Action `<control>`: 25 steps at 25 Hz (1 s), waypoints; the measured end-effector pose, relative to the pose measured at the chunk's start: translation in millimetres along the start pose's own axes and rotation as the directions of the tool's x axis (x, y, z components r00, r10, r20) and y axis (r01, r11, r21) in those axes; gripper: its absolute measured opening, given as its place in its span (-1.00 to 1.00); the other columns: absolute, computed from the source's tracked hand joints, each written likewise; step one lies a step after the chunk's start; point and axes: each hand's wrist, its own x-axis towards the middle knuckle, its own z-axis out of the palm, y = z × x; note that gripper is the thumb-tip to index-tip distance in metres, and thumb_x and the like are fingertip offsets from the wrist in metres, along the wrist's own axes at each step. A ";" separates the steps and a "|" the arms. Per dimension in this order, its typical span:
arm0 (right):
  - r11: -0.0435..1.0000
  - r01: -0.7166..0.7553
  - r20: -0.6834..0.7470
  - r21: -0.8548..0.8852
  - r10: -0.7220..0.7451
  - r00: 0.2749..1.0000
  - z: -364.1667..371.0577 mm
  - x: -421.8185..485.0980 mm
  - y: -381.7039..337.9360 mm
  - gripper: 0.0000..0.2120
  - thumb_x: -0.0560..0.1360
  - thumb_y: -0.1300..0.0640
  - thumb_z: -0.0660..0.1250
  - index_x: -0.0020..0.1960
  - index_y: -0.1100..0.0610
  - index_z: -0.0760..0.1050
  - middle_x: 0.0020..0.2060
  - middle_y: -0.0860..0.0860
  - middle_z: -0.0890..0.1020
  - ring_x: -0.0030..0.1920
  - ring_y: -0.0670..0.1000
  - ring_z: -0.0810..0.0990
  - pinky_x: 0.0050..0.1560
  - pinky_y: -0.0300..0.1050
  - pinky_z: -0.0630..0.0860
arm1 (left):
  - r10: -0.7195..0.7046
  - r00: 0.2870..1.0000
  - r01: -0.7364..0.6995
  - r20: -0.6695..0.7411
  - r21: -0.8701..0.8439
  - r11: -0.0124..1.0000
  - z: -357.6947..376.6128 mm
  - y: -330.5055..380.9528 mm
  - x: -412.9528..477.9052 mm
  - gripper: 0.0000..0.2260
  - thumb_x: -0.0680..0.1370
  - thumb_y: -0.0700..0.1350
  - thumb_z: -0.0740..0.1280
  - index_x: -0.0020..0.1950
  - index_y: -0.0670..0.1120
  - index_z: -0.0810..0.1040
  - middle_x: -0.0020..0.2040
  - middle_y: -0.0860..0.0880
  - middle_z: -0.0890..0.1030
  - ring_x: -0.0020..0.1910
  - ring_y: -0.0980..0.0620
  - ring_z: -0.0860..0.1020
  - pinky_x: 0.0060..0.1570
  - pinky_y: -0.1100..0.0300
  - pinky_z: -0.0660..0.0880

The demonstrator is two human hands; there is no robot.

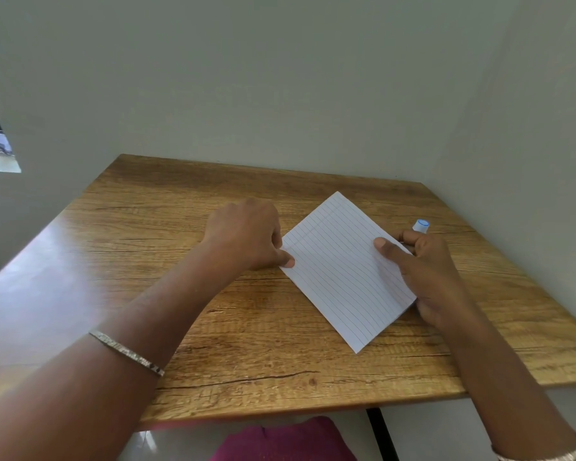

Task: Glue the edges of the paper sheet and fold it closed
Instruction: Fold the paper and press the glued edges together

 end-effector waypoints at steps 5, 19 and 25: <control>0.981 -0.041 0.016 0.188 0.039 0.999 -6.2 -6.7 -7.4 -0.79 0.45 -0.02 0.52 0.04 0.01 0.65 0.01 0.04 0.69 0.14 0.20 0.62 0.17 0.25 0.55 | 0.021 0.999 -0.021 0.026 0.029 0.999 1.1 1.2 -2.5 -0.63 0.34 0.32 0.48 0.00 0.12 0.65 -0.07 0.13 0.62 -0.04 0.03 0.60 -0.10 0.02 0.60; 0.984 0.172 -0.019 -0.042 -0.173 0.985 -29.0 -46.2 0.1 -0.47 0.36 -0.11 0.57 0.27 -0.20 0.47 0.03 -0.04 0.71 -0.01 0.02 0.72 -0.04 0.05 0.66 | 0.250 0.955 -0.216 0.160 -0.203 0.955 6.1 -7.3 5.3 -0.81 0.48 0.10 0.45 0.09 0.18 0.64 -0.11 0.20 0.56 -0.16 0.23 0.46 -0.20 0.21 0.35; 0.977 0.203 0.095 -0.064 -0.196 0.976 -40.2 -60.5 9.4 -0.46 0.42 0.17 0.56 0.31 -0.11 0.48 -0.22 0.03 0.75 -0.14 0.00 0.76 -0.04 -0.16 0.59 | 0.265 0.944 -0.235 0.197 -0.164 0.958 2.9 -3.0 1.1 -0.50 0.29 0.36 0.48 0.14 0.16 0.59 0.01 0.13 0.54 0.02 0.08 0.49 -0.17 0.20 0.34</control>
